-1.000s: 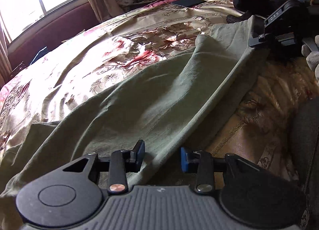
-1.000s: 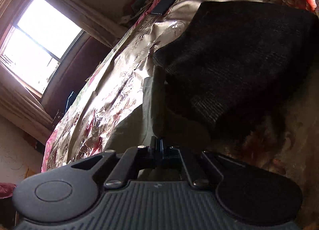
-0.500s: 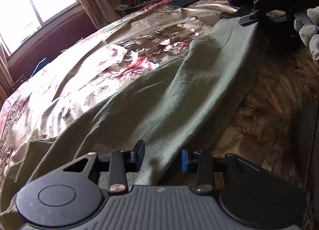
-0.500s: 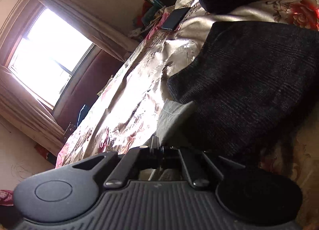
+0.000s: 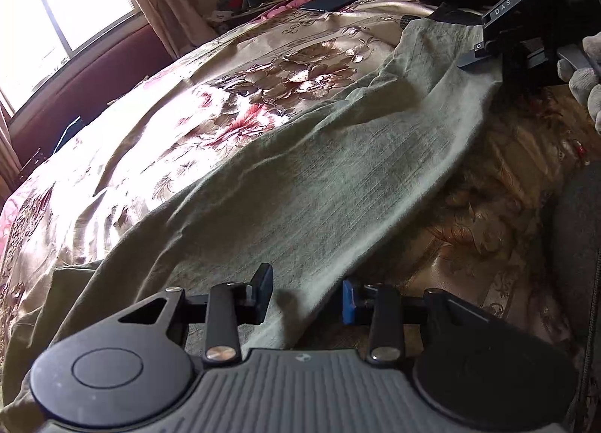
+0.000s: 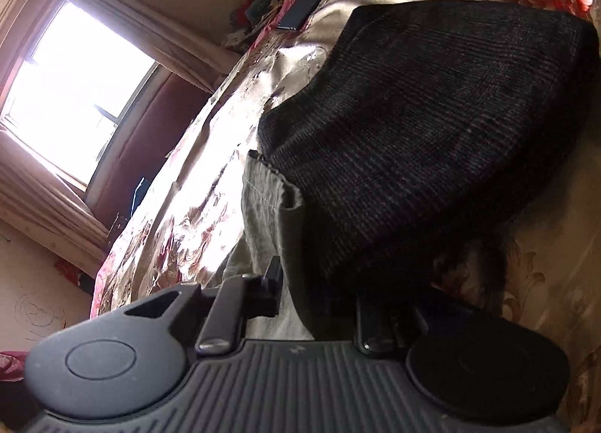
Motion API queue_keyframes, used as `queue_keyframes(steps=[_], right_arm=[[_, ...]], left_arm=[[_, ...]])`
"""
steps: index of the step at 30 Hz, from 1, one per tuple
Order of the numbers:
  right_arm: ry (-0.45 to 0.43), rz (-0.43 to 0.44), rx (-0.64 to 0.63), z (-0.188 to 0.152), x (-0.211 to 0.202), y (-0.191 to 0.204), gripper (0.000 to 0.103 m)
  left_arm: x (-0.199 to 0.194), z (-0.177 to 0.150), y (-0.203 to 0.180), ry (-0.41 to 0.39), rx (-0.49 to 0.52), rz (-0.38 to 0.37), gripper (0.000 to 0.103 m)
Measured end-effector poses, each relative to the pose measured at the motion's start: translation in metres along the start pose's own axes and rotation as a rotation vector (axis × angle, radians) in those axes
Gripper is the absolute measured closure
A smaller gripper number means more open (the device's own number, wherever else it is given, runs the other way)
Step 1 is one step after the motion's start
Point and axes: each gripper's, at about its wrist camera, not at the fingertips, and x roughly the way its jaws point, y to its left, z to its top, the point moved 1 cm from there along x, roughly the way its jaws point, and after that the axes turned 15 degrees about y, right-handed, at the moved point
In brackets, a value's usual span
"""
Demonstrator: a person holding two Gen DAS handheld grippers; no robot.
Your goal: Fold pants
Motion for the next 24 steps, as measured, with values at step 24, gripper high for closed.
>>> queue_keyframes(steps=[24], right_arm=[[0.015, -0.011, -0.152, 0.012, 0.021, 0.014, 0.101]], left_arm=[[0.003, -0.012, 0.006, -0.003, 0.025, 0.107, 0.055]])
